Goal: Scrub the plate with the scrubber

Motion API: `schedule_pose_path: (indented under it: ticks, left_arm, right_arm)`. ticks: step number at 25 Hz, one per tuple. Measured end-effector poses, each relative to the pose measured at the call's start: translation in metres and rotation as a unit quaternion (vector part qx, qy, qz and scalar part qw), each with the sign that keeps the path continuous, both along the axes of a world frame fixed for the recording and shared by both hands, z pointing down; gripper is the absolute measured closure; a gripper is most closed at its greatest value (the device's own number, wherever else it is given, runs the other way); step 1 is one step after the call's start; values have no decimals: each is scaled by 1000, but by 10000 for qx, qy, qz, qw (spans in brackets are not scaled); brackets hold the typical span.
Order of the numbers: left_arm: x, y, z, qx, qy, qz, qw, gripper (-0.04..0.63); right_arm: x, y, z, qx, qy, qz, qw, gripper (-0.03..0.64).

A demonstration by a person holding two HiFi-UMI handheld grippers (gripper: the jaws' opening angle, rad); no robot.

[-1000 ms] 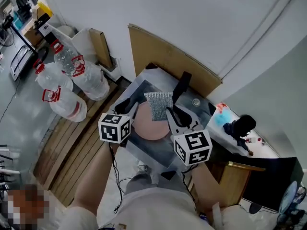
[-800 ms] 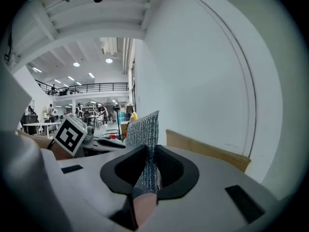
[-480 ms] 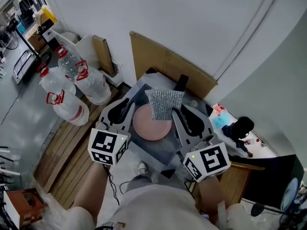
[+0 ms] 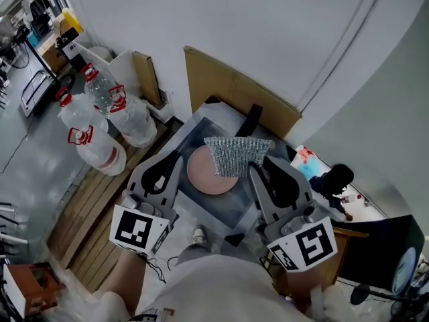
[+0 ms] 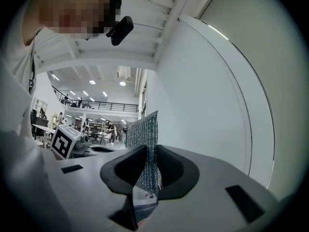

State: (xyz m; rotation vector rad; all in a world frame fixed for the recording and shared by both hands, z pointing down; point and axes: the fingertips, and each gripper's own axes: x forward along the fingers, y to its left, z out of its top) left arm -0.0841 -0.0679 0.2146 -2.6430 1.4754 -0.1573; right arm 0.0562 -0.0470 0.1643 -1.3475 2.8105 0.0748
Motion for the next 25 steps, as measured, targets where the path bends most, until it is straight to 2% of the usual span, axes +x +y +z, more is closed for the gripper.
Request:
schedule_pose_path:
  ticks: [5,15,20,25]
  left_arm:
    - [-4,24,-2,71,-291,-21,9995,566]
    - [1,49,6,-338,-94,-57,9994,575]
    - [6,49,2,-255,-121,11,9996,575]
    - [-1,45,3,-262,-114,-207,9994,575]
  right_arm:
    - [0,18,-6,49,72,-38,10000,520]
    - [6,31,12,-194,39,-64,9998,520]
    - [0,29,11,-40,204,-46,9998,520]
    - [-2,26,13,-10,190,-60,9998,520]
